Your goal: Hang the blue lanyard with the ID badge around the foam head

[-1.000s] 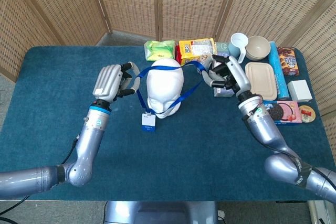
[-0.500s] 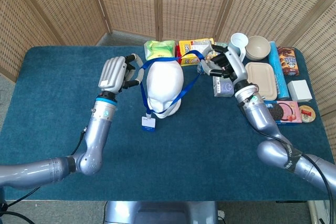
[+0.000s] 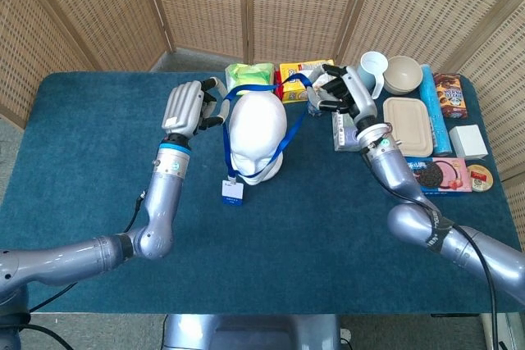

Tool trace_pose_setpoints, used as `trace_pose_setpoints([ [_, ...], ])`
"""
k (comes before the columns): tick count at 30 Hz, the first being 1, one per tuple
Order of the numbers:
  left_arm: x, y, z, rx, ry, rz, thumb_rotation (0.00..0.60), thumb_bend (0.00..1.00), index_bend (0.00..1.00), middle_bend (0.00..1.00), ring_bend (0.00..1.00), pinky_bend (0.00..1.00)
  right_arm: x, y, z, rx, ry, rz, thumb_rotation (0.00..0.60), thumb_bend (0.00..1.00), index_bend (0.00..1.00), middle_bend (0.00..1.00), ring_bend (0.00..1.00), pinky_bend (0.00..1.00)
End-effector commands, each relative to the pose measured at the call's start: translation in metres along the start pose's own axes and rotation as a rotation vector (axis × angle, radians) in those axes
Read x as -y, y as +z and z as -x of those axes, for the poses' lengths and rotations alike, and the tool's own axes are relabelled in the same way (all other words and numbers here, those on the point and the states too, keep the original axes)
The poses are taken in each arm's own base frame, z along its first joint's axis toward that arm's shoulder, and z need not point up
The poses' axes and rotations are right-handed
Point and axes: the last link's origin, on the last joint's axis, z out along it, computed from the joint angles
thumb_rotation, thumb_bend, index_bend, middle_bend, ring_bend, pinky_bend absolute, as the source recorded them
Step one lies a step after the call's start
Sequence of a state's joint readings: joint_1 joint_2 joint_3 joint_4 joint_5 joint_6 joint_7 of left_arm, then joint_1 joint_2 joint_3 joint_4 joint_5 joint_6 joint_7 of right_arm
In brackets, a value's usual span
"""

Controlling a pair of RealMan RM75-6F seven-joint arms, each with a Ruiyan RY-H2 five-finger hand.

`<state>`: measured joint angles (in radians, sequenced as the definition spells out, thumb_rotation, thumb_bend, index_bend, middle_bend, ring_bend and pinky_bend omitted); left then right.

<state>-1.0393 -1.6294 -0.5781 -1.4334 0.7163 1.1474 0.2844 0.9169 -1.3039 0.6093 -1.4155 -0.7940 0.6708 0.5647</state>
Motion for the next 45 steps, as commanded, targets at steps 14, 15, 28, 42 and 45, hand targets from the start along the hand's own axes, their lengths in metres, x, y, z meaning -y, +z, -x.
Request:
trace_pose_setpoints([
  [14, -0.005, 0.015, 0.019, -0.007, 0.031, -0.016, 0.598, 0.40, 0.64, 0.96, 1.00, 1.00, -0.010, 0.021, 0.001, -0.035, -0.056, 0.033, 0.600, 0.57, 0.65, 1.00, 1.00, 1.00],
  [15, -0.005, 0.015, 0.020, -0.008, 0.033, -0.016, 0.598, 0.40, 0.64, 0.96, 1.00, 1.00, -0.011, 0.022, 0.000, -0.040, -0.064, 0.034, 0.600, 0.57, 0.66, 1.00, 1.00, 1.00],
  [28, -0.003, 0.015, 0.026, -0.033, 0.086, -0.003, 0.525, 0.28, 0.43, 0.63, 0.60, 0.83, -0.017, 0.031, -0.002, -0.055, -0.117, 0.033, 0.600, 0.48, 0.54, 0.83, 0.93, 0.98],
  [42, 0.000, 0.016, 0.017, -0.061, 0.100, -0.006, 0.516, 0.12, 0.06, 0.06, 0.00, 0.16, -0.012, 0.035, 0.004, 0.044, -0.085, 0.015, 0.530, 0.34, 0.29, 0.34, 0.35, 0.40],
  [45, 0.003, 0.014, 0.014, -0.071, 0.101, -0.006, 0.515, 0.12, 0.06, 0.06, 0.00, 0.15, -0.012, 0.031, 0.003, 0.049, -0.081, -0.001, 0.522, 0.33, 0.29, 0.33, 0.32, 0.37],
])
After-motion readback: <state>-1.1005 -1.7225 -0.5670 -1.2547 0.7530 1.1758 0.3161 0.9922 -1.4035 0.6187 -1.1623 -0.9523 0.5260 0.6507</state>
